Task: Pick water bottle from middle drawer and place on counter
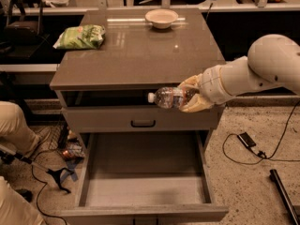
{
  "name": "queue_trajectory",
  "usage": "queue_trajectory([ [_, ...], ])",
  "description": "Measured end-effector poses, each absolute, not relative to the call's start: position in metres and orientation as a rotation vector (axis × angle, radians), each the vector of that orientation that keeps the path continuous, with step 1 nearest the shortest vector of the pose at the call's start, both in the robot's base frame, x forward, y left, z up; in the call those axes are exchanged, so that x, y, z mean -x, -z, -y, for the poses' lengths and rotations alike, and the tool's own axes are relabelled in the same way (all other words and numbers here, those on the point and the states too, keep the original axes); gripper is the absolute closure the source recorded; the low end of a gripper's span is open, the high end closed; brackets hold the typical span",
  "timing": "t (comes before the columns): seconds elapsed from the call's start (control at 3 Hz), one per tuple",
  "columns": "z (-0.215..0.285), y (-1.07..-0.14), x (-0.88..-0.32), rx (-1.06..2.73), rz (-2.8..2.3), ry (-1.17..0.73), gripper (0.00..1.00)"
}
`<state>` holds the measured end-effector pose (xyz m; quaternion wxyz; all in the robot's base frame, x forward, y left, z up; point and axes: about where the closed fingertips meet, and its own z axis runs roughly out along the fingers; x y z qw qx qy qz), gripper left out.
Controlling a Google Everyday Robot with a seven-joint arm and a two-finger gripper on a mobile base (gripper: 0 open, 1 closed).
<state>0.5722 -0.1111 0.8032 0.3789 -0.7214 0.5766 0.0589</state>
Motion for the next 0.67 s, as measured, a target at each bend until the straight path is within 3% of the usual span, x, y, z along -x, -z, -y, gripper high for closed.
queue_trajectory([
  [0.67,0.125,-0.835,-0.592,1.817,-1.442,-0.158,1.00],
])
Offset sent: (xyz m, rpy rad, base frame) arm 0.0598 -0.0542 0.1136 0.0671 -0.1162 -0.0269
